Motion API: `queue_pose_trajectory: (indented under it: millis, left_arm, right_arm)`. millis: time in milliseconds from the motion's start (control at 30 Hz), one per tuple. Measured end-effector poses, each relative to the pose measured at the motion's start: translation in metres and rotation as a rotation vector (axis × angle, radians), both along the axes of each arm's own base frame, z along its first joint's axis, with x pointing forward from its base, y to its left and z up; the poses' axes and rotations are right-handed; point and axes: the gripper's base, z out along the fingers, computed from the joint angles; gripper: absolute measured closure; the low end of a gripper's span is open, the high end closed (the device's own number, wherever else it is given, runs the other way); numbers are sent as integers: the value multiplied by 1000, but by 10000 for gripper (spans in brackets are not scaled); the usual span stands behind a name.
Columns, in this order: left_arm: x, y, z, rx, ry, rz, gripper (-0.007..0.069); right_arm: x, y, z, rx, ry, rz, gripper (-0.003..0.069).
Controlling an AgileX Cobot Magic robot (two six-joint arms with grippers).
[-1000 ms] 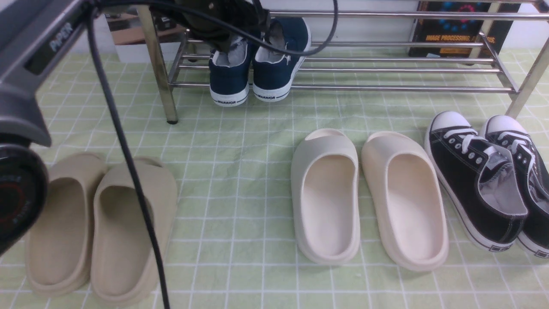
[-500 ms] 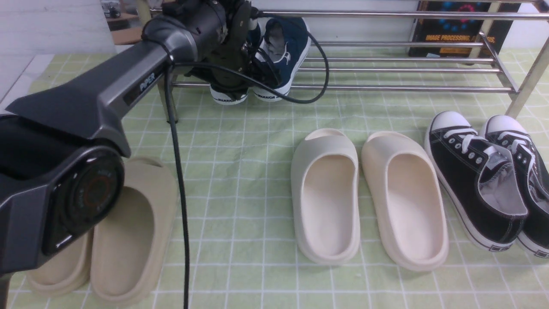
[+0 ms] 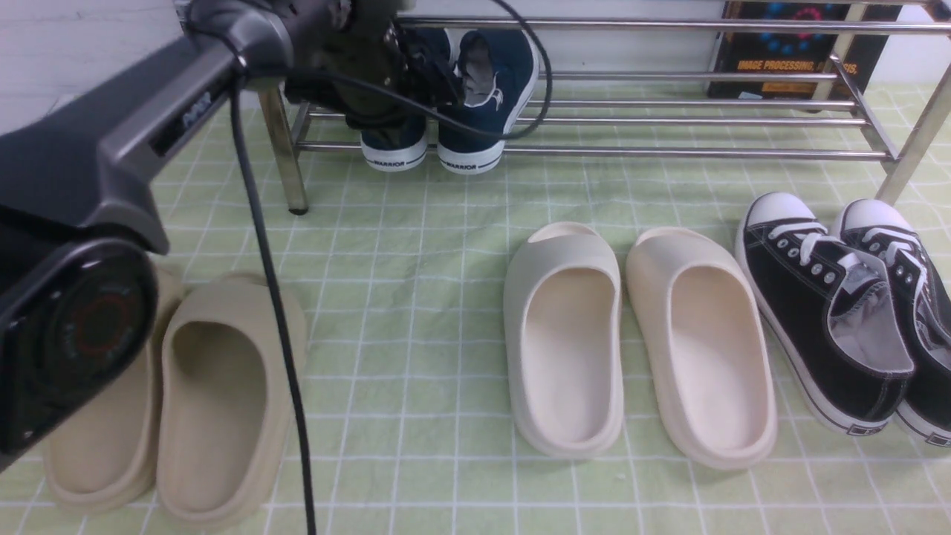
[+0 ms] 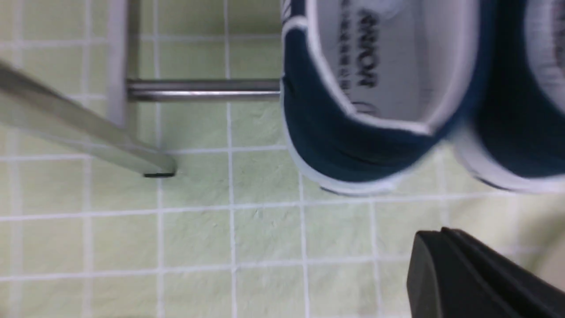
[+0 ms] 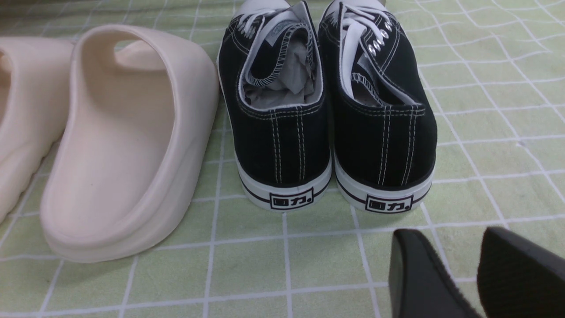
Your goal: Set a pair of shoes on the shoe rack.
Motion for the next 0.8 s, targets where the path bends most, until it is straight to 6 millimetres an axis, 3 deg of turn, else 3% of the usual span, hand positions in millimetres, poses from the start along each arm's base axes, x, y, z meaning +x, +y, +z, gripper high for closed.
queue_pose_trajectory:
  millis: [67, 100, 133, 167, 233, 300, 333, 367, 400, 433, 467, 500, 533, 633, 767, 800]
  left_arm:
    - [-21, 5, 39, -19, -54, -10, 638]
    - [-23, 6, 43, -18, -57, -12, 638]
    - [-33, 9, 60, -27, -84, -15, 638]
    - [-62, 21, 103, -50, -161, -22, 638]
    - [-92, 33, 139, -65, -229, -30, 638]
    - [-125, 47, 172, -77, -293, -33, 638]
    - [-132, 50, 179, -80, -309, -33, 638]
    - [-162, 63, 200, -81, -350, -28, 638]
    - [-165, 65, 202, -81, -355, -28, 638]
    - [-189, 76, 213, -79, -379, -19, 638]
    - [-211, 85, 218, -76, -392, -12, 638]
    - [-217, 88, 218, -74, -392, -11, 638]
    - [-236, 96, 215, -72, -387, -4, 638]
    - [-261, 106, 202, -79, -365, 10, 638]
    - [-312, 126, 148, -133, -330, 55, 638]
    - [-314, 127, 146, -139, -330, 60, 638]
  right_arm:
    - [0, 0, 0, 0, 0, 0, 413]
    - [0, 0, 0, 0, 0, 0, 413]
    - [0, 0, 0, 0, 0, 0, 413]
    - [0, 0, 0, 0, 0, 0, 413]
    - [0, 0, 0, 0, 0, 0, 413]
    - [0, 0, 0, 0, 0, 0, 413]
    - [0, 0, 0, 0, 0, 0, 413]
    - [0, 0, 0, 0, 0, 0, 413]
    - [0, 0, 0, 0, 0, 0, 413]
    - [0, 0, 0, 0, 0, 0, 413]
    - [0, 0, 0, 0, 0, 0, 413]
    - [0, 0, 0, 0, 0, 0, 413]
    - [0, 0, 0, 0, 0, 0, 413]
    - [0, 0, 0, 0, 0, 0, 413]
    - [0, 0, 0, 0, 0, 0, 413]
    - [0, 0, 0, 0, 0, 0, 413]
